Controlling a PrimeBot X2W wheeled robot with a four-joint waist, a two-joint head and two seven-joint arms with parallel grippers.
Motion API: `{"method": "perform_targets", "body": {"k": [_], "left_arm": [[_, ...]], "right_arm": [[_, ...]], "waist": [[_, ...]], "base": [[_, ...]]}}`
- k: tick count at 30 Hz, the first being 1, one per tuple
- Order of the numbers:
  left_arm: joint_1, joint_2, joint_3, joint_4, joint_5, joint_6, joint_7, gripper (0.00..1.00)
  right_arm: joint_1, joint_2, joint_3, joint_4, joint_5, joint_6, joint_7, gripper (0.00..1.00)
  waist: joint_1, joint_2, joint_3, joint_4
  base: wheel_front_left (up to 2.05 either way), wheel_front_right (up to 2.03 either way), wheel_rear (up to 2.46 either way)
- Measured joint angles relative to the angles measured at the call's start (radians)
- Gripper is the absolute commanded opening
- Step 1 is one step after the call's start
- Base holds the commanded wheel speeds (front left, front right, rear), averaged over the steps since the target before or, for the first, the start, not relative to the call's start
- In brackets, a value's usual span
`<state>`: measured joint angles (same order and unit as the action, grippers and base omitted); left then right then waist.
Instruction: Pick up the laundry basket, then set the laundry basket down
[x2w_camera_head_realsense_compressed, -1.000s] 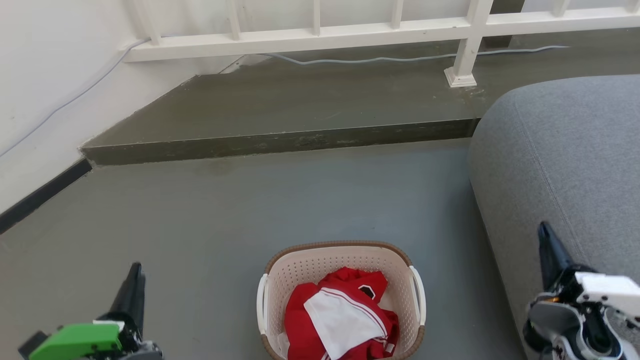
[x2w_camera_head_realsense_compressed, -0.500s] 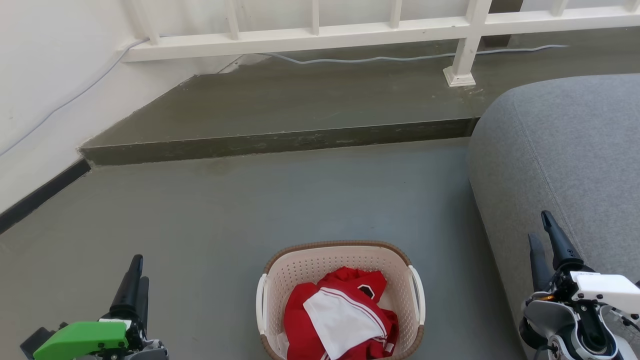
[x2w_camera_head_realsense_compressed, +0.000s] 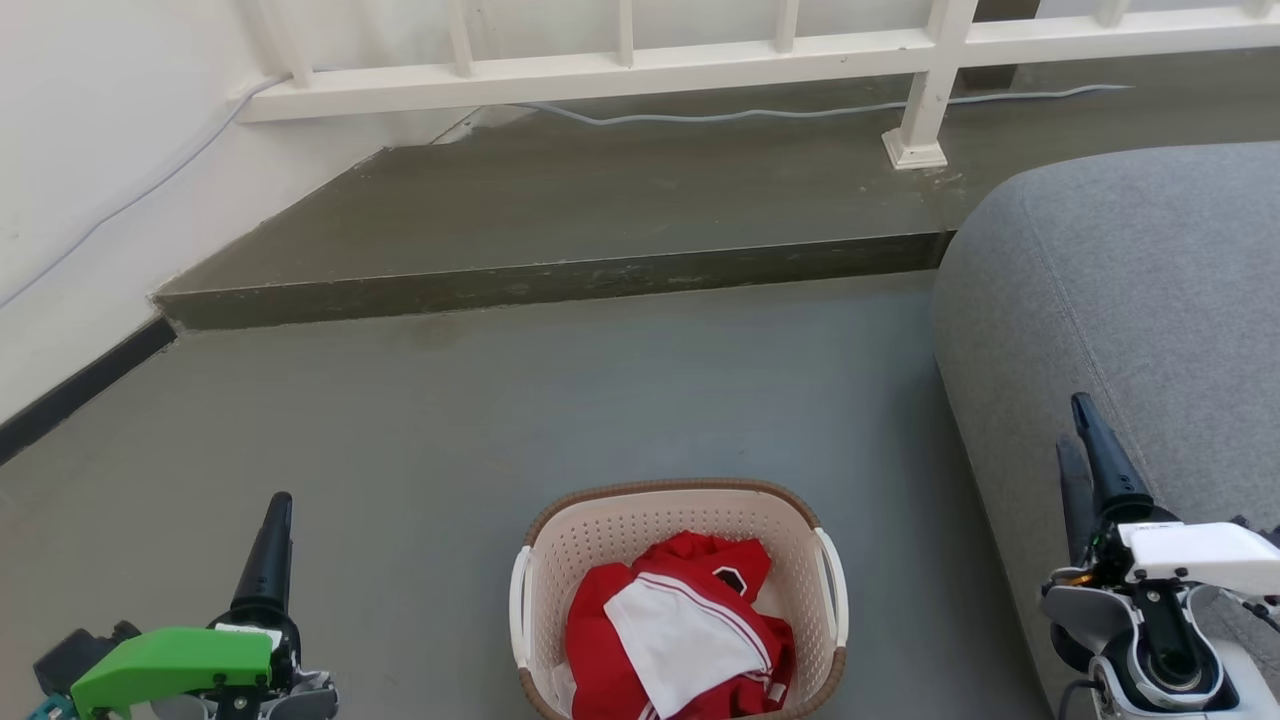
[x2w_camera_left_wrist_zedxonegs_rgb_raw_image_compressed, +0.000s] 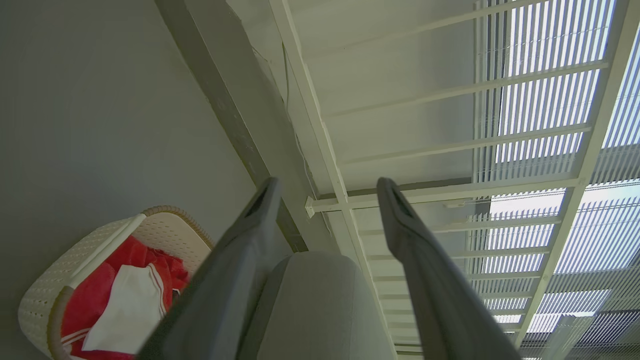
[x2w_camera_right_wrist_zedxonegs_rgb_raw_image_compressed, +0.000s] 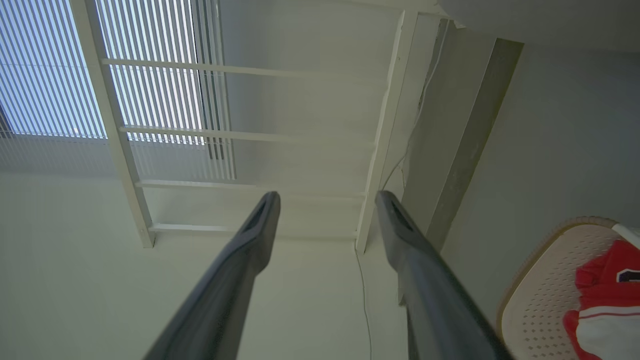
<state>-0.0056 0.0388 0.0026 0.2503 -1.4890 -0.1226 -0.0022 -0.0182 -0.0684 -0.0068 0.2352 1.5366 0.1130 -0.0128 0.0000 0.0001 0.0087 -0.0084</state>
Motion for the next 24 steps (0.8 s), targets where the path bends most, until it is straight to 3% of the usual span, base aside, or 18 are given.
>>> {"method": "perform_targets", "body": {"k": [12,24], "left_arm": [[-0.024,0.016,-0.016,-0.032,0.178,0.000,-0.036,1.00],[-0.026,0.041,-0.043,-0.065,0.452,0.000,-0.079,1.00]], "right_arm": [[-0.018,-0.037,0.077,-0.018,-0.146,0.000,-0.041,1.00],[-0.039,-0.074,0.126,-0.016,-0.353,0.001,-0.080,1.00]], "waist": [[0.0000,0.0000,0.004,-0.002],[0.0000,0.0000,0.004,-0.004]], "base": [[0.00,0.00,0.00],[0.00,0.00,0.00]]}}
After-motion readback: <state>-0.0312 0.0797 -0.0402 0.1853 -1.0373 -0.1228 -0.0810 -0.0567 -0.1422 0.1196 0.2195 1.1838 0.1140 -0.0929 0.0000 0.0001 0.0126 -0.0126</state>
